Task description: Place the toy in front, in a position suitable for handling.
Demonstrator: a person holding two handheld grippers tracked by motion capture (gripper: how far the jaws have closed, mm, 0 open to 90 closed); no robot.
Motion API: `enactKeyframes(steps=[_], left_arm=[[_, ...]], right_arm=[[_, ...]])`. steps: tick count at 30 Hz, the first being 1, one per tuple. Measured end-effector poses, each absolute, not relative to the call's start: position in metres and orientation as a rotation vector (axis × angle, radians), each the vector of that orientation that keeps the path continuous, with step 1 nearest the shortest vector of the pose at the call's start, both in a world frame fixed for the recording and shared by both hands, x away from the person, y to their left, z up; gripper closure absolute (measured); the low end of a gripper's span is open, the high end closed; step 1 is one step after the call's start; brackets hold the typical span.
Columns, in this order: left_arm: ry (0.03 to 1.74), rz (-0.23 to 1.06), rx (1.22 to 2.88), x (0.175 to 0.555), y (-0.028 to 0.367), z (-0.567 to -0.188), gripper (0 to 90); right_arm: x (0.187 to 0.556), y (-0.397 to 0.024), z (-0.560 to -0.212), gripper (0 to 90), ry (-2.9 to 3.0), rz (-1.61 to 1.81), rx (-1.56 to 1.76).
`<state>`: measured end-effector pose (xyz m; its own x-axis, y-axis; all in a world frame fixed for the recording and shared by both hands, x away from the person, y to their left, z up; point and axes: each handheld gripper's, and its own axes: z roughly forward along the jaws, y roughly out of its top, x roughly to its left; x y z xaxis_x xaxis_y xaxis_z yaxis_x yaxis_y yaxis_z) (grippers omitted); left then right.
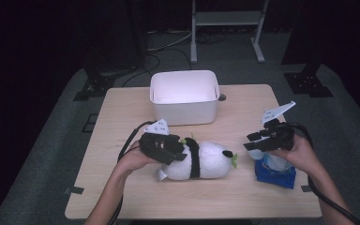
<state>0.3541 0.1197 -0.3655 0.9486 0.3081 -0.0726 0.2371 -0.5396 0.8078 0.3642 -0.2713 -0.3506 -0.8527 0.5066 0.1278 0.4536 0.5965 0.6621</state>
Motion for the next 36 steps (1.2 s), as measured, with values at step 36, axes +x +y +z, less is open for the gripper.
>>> enactKeyframes(steps=[36], left_arm=[[0.37, 0.089, 2.156, 0.347, 0.128, -0.35, 23.6]], right_arm=[[0.372, -0.162, -0.351, 61.0, 3.032, 1.157, 0.463]])
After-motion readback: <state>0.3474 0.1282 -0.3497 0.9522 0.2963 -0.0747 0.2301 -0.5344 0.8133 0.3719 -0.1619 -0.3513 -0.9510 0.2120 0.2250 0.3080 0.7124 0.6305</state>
